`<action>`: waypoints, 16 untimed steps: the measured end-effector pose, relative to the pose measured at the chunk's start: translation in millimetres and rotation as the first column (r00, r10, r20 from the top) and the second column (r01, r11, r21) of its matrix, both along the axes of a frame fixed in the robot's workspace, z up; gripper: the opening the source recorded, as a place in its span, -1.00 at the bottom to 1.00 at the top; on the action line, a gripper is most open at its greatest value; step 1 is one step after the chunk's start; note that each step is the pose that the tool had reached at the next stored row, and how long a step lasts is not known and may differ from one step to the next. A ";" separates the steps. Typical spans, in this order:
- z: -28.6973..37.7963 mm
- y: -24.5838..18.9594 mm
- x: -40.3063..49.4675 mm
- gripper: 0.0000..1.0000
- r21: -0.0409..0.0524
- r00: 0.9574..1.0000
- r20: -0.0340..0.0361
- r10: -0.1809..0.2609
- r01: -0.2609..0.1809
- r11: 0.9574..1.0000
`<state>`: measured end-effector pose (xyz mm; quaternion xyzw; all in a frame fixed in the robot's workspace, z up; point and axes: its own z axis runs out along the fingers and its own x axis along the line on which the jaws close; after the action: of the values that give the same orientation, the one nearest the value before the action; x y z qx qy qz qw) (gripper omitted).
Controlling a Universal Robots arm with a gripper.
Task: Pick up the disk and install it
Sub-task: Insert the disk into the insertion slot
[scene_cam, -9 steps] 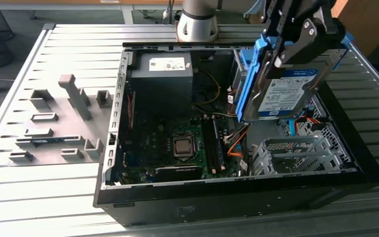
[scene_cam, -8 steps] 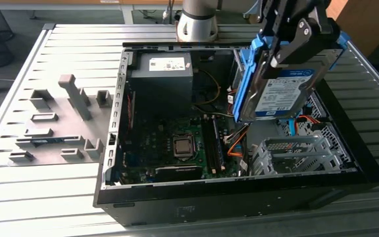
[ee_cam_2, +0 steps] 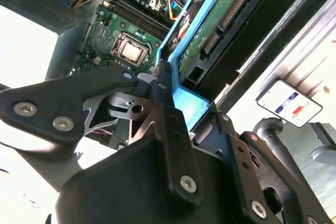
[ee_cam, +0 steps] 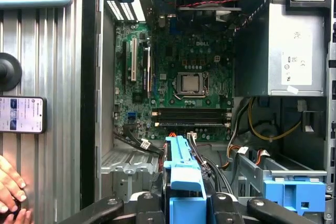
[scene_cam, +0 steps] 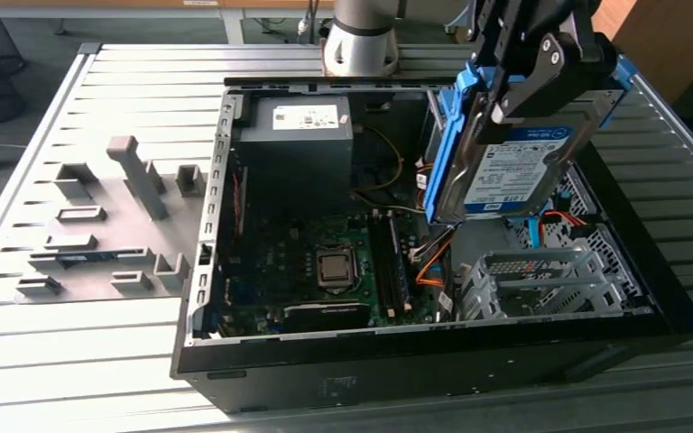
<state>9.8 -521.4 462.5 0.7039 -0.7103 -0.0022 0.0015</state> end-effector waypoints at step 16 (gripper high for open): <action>0.0 0.0 -1.1 -0.26 0.000 1.000 0.000 0.000 0.000 1.000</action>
<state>8.7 -521.4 462.5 0.7039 -0.7103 -0.0022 0.0015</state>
